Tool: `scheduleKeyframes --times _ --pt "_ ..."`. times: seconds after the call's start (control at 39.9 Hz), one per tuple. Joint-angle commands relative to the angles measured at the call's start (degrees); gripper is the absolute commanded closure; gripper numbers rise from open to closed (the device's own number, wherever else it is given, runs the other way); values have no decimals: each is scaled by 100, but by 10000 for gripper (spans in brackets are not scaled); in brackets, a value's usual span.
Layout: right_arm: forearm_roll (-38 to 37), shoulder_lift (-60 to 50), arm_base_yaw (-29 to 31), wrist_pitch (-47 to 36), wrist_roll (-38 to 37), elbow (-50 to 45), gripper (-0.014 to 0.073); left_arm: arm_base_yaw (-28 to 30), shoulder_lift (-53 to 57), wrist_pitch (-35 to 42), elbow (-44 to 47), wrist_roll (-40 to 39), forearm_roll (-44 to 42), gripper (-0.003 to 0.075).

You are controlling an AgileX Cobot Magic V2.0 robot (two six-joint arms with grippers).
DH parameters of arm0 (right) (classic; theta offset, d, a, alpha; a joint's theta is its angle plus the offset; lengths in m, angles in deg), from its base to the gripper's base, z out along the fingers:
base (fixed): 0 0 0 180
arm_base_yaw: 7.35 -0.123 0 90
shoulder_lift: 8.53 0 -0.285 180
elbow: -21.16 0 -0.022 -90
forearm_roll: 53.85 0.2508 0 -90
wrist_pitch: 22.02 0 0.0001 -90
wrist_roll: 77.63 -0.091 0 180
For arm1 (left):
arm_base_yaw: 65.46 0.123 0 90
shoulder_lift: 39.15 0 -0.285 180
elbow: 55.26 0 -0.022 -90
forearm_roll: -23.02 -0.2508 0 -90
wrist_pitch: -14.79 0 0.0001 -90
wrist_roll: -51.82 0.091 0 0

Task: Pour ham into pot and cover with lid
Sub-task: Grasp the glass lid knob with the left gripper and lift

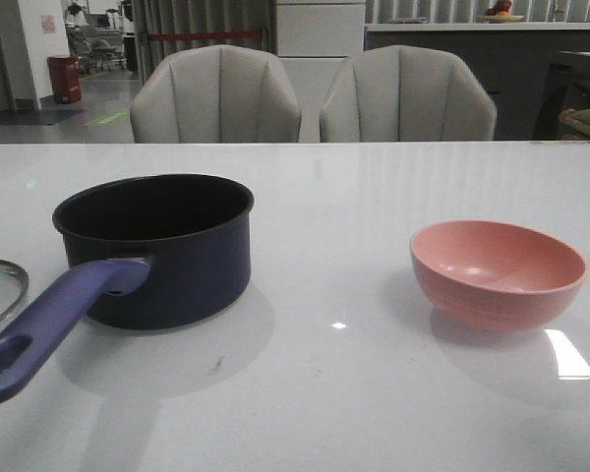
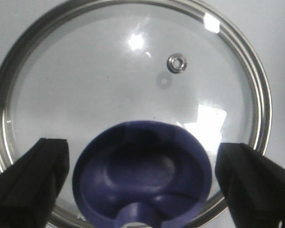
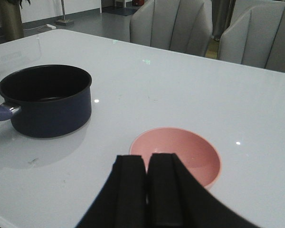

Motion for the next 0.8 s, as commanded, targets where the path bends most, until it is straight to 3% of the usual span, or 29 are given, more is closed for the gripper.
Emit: scheduleKeyframes --times 0.0,0.1,0.4,0.58,0.78 --pt "4 33 -3 -394 63 157 446 -3 252 118 -170 17 59 85" --pt "4 33 -3 -394 63 157 446 -3 252 133 -170 17 59 123" --pt "4 33 -3 -394 63 157 446 -3 252 117 -170 17 59 373" --pt "4 33 -3 -394 63 157 446 -3 252 96 -170 17 59 428" --pt "4 33 -3 -394 63 157 446 -3 252 107 -170 17 59 442"
